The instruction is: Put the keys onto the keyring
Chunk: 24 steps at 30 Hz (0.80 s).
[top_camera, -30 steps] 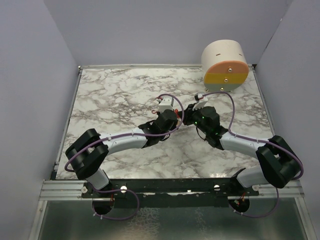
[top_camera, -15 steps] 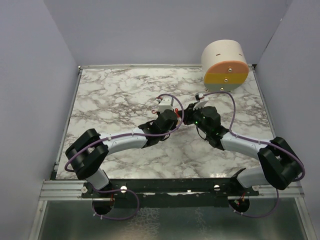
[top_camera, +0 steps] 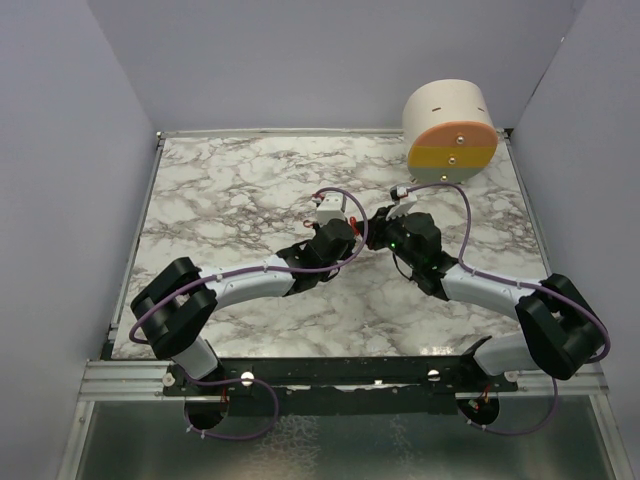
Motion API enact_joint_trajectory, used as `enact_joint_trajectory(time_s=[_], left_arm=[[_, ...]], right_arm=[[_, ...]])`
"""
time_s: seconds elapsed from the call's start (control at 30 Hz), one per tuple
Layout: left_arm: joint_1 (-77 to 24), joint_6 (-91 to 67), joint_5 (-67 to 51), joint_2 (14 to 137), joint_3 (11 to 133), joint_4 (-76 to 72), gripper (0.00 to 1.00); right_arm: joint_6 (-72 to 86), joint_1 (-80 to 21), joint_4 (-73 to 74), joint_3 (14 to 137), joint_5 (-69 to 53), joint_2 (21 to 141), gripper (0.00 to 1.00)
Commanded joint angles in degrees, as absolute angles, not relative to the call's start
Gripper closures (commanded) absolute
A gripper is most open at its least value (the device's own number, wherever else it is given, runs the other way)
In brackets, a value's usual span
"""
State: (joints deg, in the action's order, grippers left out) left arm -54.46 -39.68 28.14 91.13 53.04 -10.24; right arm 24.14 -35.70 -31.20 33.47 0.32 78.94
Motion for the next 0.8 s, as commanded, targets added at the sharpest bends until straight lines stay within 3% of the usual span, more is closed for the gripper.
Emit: enact_joint_trajectory(time_s=[0.0, 0.77], left_arm=[[-54.67, -38.94, 29.67, 90.45, 54.77, -11.68, 1.00], [-54.67, -39.02, 29.44, 91.01, 55.33, -12.46, 1.00]], right_arm=[[23.59, -36.21, -31.67, 34.05, -0.79, 77.74, 0.99], [23.31, -36.19, -31.55, 34.22, -1.44, 78.00, 0.99]])
